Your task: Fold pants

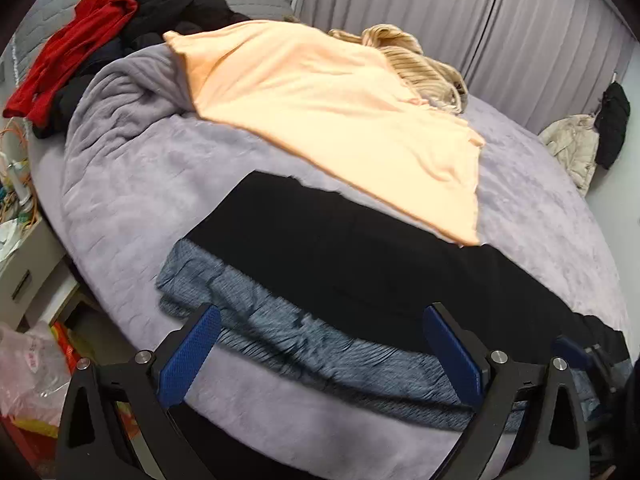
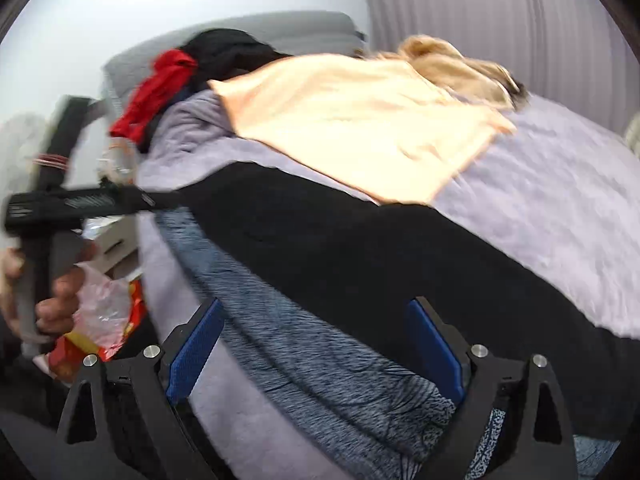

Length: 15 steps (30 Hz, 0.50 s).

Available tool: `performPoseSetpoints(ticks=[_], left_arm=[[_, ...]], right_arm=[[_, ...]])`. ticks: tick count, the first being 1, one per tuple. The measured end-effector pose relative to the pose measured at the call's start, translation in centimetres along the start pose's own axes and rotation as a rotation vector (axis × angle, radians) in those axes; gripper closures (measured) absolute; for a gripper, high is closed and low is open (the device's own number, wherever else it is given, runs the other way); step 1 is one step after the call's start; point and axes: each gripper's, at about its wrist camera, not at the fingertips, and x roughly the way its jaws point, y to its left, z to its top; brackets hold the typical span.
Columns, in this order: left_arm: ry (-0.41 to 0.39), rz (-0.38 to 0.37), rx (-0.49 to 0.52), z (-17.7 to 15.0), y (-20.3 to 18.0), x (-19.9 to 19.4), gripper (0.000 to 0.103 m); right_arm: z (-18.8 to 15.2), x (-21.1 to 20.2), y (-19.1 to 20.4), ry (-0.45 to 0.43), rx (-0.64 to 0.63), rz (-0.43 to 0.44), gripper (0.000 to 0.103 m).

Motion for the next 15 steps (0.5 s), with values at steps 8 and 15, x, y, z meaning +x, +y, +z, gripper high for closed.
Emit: performPoseSetpoints(ticks=[8, 15], left_arm=[[0.166, 0.188, 0.184, -1.7, -5.2, 7.9, 0.002], [0.078, -0.008, 0.332, -3.2, -12.1, 4.7, 0.001]], right_arm=[[-2.9, -2.3, -2.1, 0.070, 0.130, 0.052, 0.009], [-9.9, -10.4, -12.0, -0.031, 0.553, -0.080, 0.009]])
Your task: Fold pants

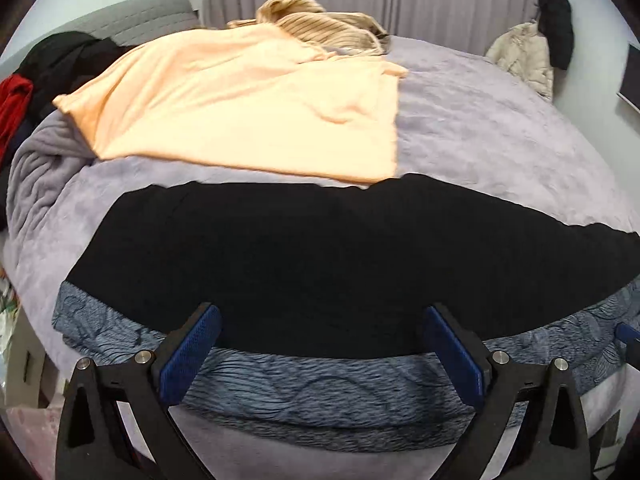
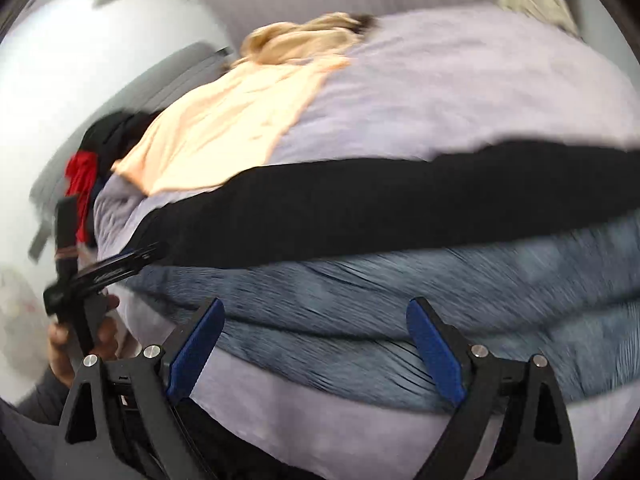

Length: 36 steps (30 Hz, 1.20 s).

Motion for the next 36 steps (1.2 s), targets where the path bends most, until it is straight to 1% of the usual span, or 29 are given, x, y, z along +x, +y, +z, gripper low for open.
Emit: performPoseSetpoints(ticks=[2, 3, 4, 5, 8, 10, 13, 15, 17, 18, 19, 21, 25, 27, 28, 29, 30, 31, 32, 33, 36], left_arm=[[0.048, -0.001, 0.034, 0.2, -1.8, 1.4, 0.001], [0.077, -0.012, 0.033, 0.2, -2.5, 2.2, 0.001], [0.104, -0.024, 0.024, 0.2, -2.8, 2.7, 0.001], [0.110, -0.013, 0.013, 0.2, -2.9, 3.0, 0.001], [0.097, -0.008, -0.007, -0.1, -3.1, 2.7, 0.001], [0.096, -0.012, -0.032, -0.5, -2.7, 3.1, 0.001], [0.082, 0.028, -0.019, -0.6, -3.5, 3.2, 0.001], [0.087, 0.029, -0.018, -0.6, -3.5, 3.1, 0.001], [0.086, 0.016, -0.031, -0.6, -3.1, 3.2, 0.001], [0.081, 0.017, -0.030, -0.7, -3.1, 3.2, 0.001], [0.077, 0.026, -0.025, -0.7, -3.3, 3.3, 0.001], [0.078, 0.038, -0.019, -0.7, -3.4, 3.2, 0.001], [0.074, 0.038, -0.021, -0.8, -3.4, 3.3, 0.001], [0.069, 0.057, -0.009, -0.8, -3.8, 3.4, 0.001], [0.071, 0.062, -0.008, -0.8, -3.8, 3.5, 0.001], [0.078, 0.062, -0.012, -0.7, -3.8, 3.4, 0.001], [0.085, 0.059, -0.015, -0.5, -3.7, 3.3, 0.001], [0.088, 0.052, -0.021, -0.3, -3.6, 3.0, 0.001], [0.086, 0.043, -0.027, -0.2, -3.7, 2.7, 0.001], [0.077, 0.028, -0.027, 0.0, -3.8, 2.2, 0.001], [0.030, -0.006, 0.016, 0.4, -4.7, 0.5, 0.001]], right_arm=[[-0.7, -0.1, -2.0, -0.019, 0.079, 0.047, 0.010], [-0.9, -0.1, -2.4, -0.037, 0.094, 0.063, 0.010], [-0.9, 0.3, -2.3, -0.036, 0.095, 0.060, 0.010], [-1.0, 0.5, -2.0, -0.030, 0.089, 0.051, 0.010], [-1.8, -0.3, -1.3, -0.025, 0.079, 0.084, 0.010], [-2.1, -0.3, -2.6, -0.038, 0.103, 0.085, 0.010], [-1.6, 0.3, -4.7, -0.118, 0.240, 0.124, 0.010], [-1.5, -0.3, -5.4, -0.200, 0.298, 0.146, 0.010], [-1.1, -0.6, -5.7, -0.287, 0.310, 0.116, 0.009], [-0.7, -0.5, -5.9, -0.314, 0.307, 0.104, 0.009], [-0.3, -0.3, -6.1, -0.329, 0.304, 0.100, 0.009], [0.7, 0.0, -6.7, -0.330, 0.303, 0.082, 0.009], [1.9, -0.8, -9.3, -0.404, 0.382, 0.094, 0.008], [2.7, -0.7, -10.1, -0.391, 0.408, 0.117, 0.010], [3.3, -0.8, -9.8, -0.367, 0.392, 0.123, 0.014], [3.9, -1.1, -8.9, -0.345, 0.342, 0.123, 0.040], [4.5, -1.8, -7.8, -0.337, 0.273, 0.074, 0.071], [5.0, -2.8, -6.7, -0.348, 0.200, 0.010, 0.085], [5.4, -4.0, -5.7, -0.358, 0.144, -0.026, 0.092], [5.5, -5.4, -5.0, -0.370, 0.103, -0.032, 0.092], [5.6, -8.4, -1.5, -0.395, -0.030, -0.114, 0.093]])
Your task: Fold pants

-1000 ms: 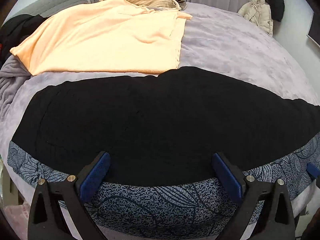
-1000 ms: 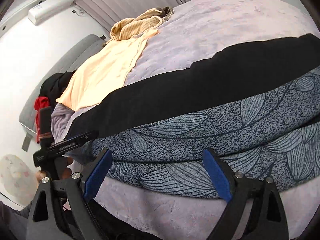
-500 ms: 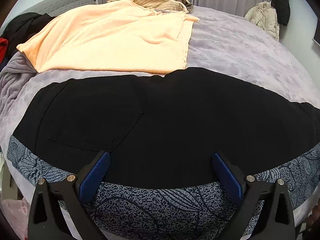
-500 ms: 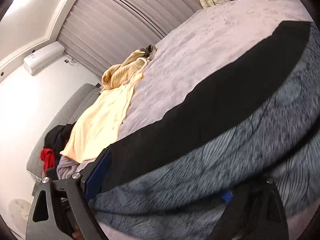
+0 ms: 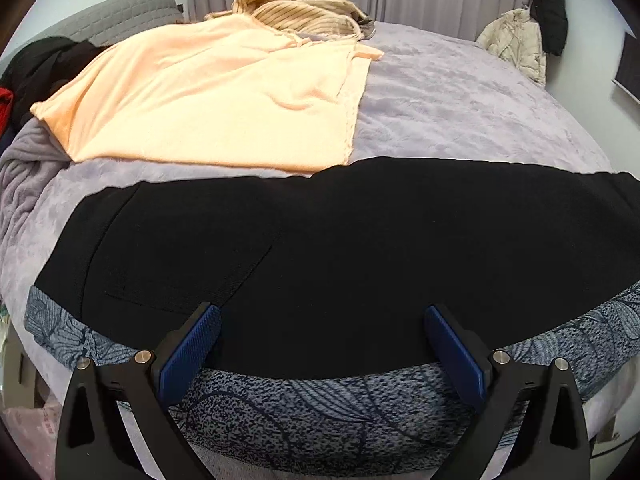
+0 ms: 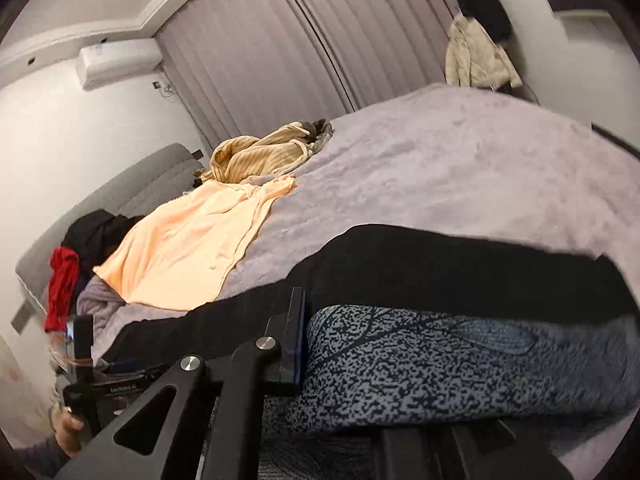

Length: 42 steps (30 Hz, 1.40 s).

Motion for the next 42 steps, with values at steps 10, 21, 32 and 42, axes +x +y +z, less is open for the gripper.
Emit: performPoseSetpoints(ticks=[10, 21, 32, 42], left_arm=[[0.091, -0.057, 0.094, -0.9, -1.7, 2.0, 0.001], [0.059, -0.075, 0.286, 1.3, -10.7, 1.1, 0.001], [-0.177, 0.285, 0.638, -1.3, -18.1, 1.3, 0.000], [-0.037, 0.442, 0.394, -0.6, -4.7, -0.1, 0.000]], right_arm=[[-7.3, 0.7, -7.7, 0.233, 0.260, -0.109, 0.070], [-3.4, -1.9, -13.4, 0.023, 0.254, -0.404, 0.022], [-3.7, -1.3, -13.7, 0.154, -0.111, -0.774, 0.070], [-2.7, -1.8, -15.7, 0.131, -0.055, -0.782, 0.018]])
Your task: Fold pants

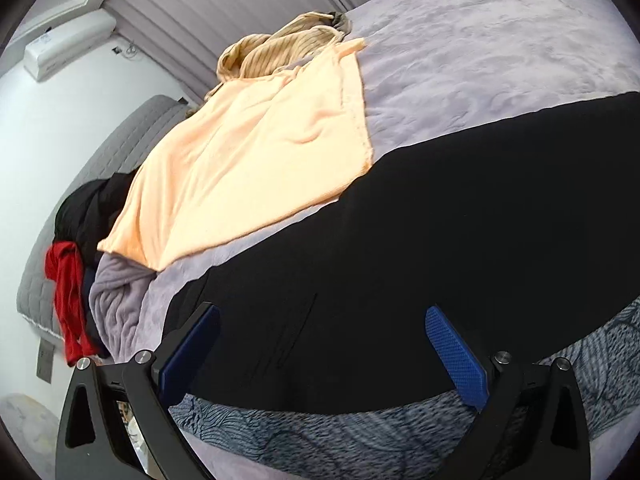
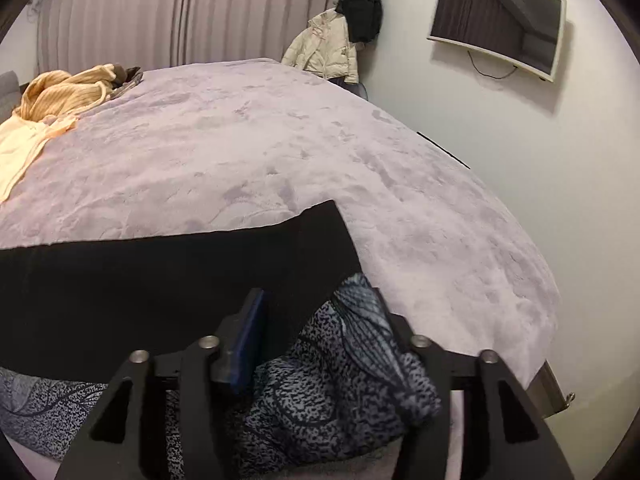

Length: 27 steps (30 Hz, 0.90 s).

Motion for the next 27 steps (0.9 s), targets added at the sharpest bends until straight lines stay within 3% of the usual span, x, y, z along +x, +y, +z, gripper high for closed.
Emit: performPoseSetpoints(ticks=[1, 5, 8, 10, 12, 15, 17, 21, 23, 27], left_arm=[[0.002, 0.002, -0.018, -0.1, 0.7, 0.0, 0.000], [-0.002, -0.004, -0.090, 0.8, 1.7, 0.1, 0.000], [0.002, -0.054, -0.106, 2.4, -0.2, -0.3, 0.000], [-0.055, -0.088, -0.063, 3.3, -2.0, -1.4, 0.000], [-0.098, -0.068, -0.006, 3.8, -4.1, -2.4, 0.000], [-0.073, -0.023, 0.037, 3.6, -5.3, -1.9, 0.000], [-0.042, -0.007, 0.033, 2.7, -4.5, -0.8, 0.000], [-0.005, 0.034, -0.020, 1.2, -1.7, 0.4, 0.000], [0.011, 0.059, -0.038, 0.5, -0.3, 0.8, 0.000], [0.045, 0.073, -0.093, -0.8, 2.5, 1.3, 0.000]], right_arm=[[0.3, -0.8, -0.8, -0.026, 0.041, -0.036, 0.013], [1.4, -5.1, -1.5, -0.153, 0.146, -0.139, 0.012], [2.0, -6.7, 3.8, -0.157, 0.050, 0.017, 0.009], [1.8, -7.0, 10.0, -0.118, -0.099, 0.169, 0.007], [0.6, -7.7, 16.1, -0.097, -0.249, 0.308, 0.007], [-1.5, -8.2, 22.3, -0.066, -0.404, 0.422, 0.007], [-2.4, -7.4, 24.4, -0.022, -0.451, 0.443, 0.007], [-3.6, -4.5, 24.9, 0.011, -0.501, 0.374, 0.005], [-2.7, -3.6, 23.0, 0.028, -0.444, 0.371, 0.000], [-1.3, -1.2, 17.5, 0.078, -0.309, 0.275, 0.000]])
